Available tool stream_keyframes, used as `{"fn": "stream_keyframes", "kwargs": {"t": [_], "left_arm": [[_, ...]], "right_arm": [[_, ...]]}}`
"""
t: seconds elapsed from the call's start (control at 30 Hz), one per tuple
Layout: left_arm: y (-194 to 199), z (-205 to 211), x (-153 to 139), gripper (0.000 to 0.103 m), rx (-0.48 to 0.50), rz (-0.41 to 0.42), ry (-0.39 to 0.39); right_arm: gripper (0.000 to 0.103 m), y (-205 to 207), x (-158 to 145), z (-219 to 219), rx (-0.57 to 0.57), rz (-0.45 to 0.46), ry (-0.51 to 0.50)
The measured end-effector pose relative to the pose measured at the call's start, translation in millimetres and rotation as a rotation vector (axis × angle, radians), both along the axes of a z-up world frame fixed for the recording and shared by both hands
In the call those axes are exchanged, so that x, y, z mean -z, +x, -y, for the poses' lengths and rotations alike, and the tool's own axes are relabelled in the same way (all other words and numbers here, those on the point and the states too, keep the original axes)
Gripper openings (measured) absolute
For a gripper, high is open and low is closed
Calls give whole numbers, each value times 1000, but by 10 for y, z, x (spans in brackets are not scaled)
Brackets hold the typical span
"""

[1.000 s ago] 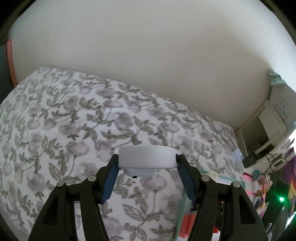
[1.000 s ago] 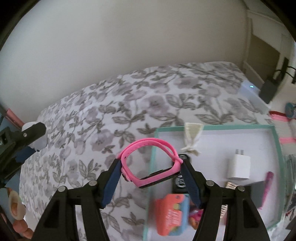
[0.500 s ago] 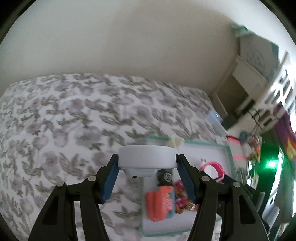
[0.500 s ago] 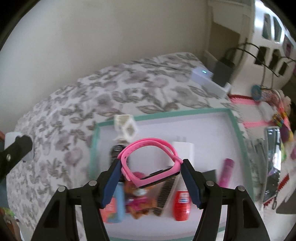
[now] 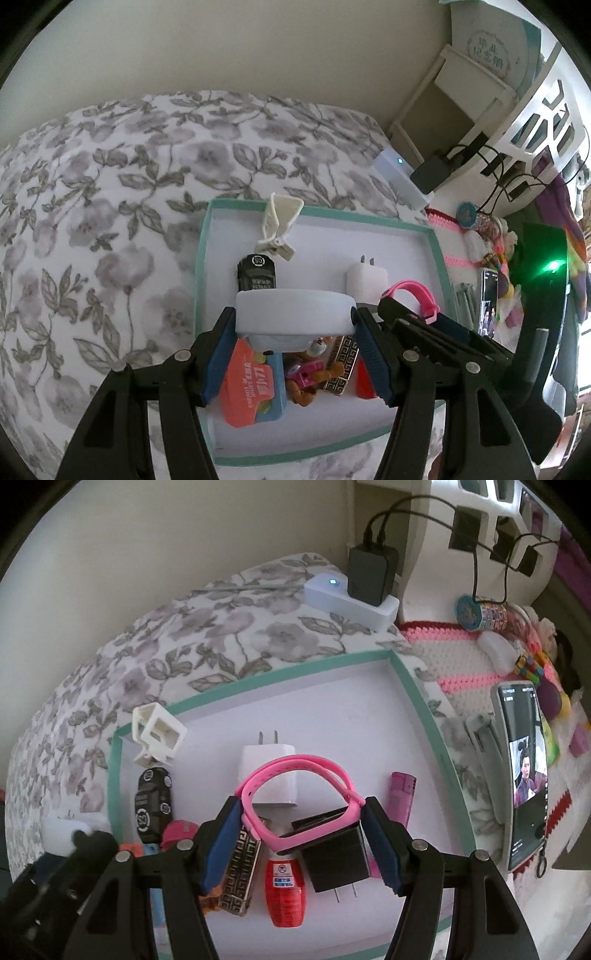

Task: Organize rigid objects
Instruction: 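Carry the earbud case and pink band into the tray and open both grippers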

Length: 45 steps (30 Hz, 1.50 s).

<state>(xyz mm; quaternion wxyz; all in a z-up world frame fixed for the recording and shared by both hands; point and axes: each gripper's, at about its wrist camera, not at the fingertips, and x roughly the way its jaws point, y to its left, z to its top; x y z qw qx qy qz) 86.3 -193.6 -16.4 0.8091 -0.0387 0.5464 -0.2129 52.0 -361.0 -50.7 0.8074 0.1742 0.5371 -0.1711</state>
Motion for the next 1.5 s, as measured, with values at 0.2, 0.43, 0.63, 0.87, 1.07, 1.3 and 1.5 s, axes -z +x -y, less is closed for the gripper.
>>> {"fn": "stream_keyframes", "kwargs": {"t": [0.2, 0.43, 0.63, 0.87, 1.07, 1.3, 1.5], "left_arm": [[21, -5, 70, 65, -4, -23, -26], [57, -7, 165, 68, -7, -61, -62], [76, -20, 181, 74, -17, -62, -55], [72, -54, 101, 74, -31, -23, -11], [83, -130, 48, 74, -72, 41, 80], [117, -235, 90, 74, -112, 46, 137], [135, -266, 85, 77, -138, 75, 191]], "right_arm": [[69, -13, 48, 20, 4, -7, 15], [69, -11, 97, 24, 8, -20, 18], [69, -8, 101, 27, 9, -19, 22], [69, 3, 96, 2, -3, -14, 25], [69, 19, 89, -55, -23, -16, 11], [70, 41, 88, -87, -45, -15, -2], [78, 52, 99, -102, -54, -17, -15]]}}
